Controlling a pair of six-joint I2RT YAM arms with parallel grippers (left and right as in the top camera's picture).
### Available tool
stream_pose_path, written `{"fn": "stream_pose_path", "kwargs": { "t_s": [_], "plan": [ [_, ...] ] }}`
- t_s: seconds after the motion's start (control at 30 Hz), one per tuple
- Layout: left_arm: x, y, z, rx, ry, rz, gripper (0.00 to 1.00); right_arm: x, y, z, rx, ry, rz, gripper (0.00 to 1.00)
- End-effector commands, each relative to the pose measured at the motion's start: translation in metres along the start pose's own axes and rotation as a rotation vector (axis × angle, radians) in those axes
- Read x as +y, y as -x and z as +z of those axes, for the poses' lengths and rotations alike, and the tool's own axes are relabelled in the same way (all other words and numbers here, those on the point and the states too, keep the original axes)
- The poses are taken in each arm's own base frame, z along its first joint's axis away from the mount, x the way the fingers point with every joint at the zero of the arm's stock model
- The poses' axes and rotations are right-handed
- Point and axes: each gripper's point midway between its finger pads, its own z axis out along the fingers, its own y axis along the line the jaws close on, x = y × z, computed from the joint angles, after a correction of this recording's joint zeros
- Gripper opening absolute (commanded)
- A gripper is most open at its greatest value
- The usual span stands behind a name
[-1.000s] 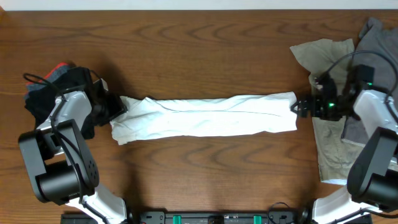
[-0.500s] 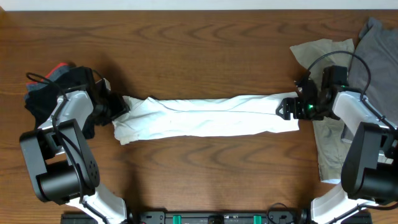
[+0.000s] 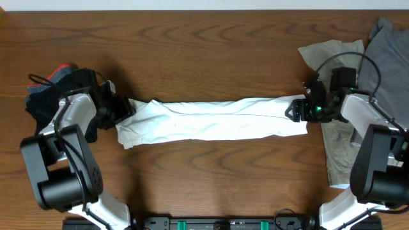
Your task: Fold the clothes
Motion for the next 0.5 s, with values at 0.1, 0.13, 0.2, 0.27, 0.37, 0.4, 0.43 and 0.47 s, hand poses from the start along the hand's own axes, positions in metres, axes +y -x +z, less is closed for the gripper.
{"fn": "stream_pose_path", "kwargs": {
  "t_s": [0.1, 0.13, 0.2, 0.27, 0.37, 0.4, 0.43, 0.47],
  "plan": [
    [-0.020, 0.012, -0.045, -0.123, -0.032, 0.064, 0.64, 0.018, -0.008, 0.017, 0.041, 0.055, -0.020, 0.50],
    [-0.021, 0.011, -0.049, -0.129, -0.033, 0.066, 0.63, 0.018, -0.008, 0.017, 0.041, 0.053, -0.020, 0.28],
    [-0.023, 0.010, -0.056, -0.137, -0.035, 0.069, 0.64, 0.009, -0.008, 0.017, 0.040, 0.004, 0.028, 0.04],
    [-0.024, 0.007, -0.059, -0.134, -0.035, 0.068, 0.63, -0.005, -0.006, 0.013, 0.033, -0.054, 0.084, 0.01],
    [-0.023, 0.000, -0.062, -0.112, -0.031, 0.061, 0.62, -0.018, 0.000, 0.001, 0.014, -0.091, 0.136, 0.01],
    [-0.023, -0.002, -0.062, -0.104, -0.029, 0.058, 0.62, -0.023, 0.003, -0.005, 0.004, -0.102, 0.156, 0.01],
    [-0.022, -0.005, -0.061, -0.094, -0.028, 0.055, 0.62, -0.029, 0.008, -0.015, -0.010, -0.120, 0.184, 0.01],
    [-0.022, -0.007, -0.061, -0.084, -0.026, 0.052, 0.62, -0.035, 0.013, -0.026, -0.028, -0.139, 0.201, 0.01]
  ]
}}
